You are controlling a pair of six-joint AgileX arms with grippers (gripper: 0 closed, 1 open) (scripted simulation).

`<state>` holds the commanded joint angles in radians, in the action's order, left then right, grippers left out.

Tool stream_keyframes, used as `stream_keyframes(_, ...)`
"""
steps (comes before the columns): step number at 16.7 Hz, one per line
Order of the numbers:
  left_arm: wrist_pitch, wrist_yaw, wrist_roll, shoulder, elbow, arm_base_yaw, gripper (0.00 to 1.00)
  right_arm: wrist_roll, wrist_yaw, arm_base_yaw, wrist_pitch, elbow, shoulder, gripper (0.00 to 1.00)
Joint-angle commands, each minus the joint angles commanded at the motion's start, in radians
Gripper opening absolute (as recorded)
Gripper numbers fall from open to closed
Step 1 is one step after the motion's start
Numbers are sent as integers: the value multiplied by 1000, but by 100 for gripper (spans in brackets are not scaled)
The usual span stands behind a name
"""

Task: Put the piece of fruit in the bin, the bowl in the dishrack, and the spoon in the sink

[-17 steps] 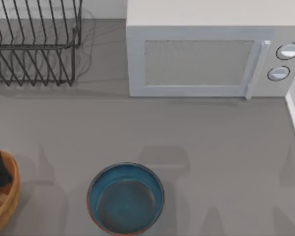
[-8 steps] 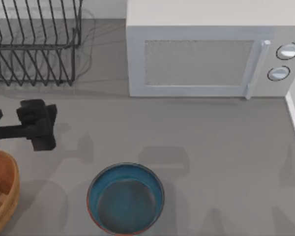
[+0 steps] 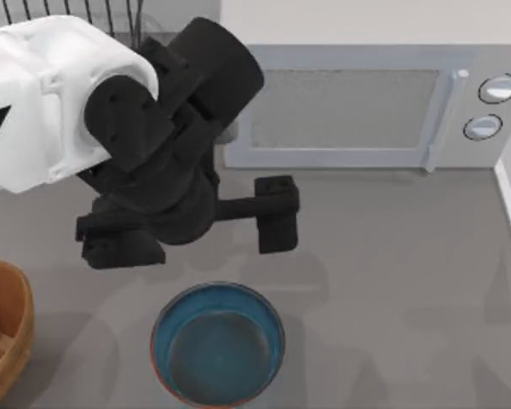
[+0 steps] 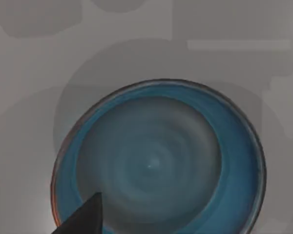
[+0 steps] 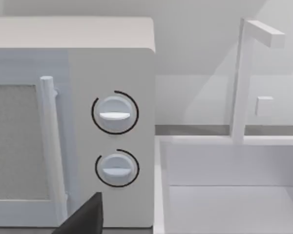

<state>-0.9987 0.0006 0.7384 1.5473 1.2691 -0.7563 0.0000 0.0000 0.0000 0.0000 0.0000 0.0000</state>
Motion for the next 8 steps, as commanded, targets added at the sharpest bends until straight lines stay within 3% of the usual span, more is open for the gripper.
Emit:
stream_keyframes(4,-171,1,128,258,226,-133,100,0,0,0,0,0,0,100)
stream_keyframes(8,-247,1,187,373,330,-195,100,0,0,0,0,0,0,100)
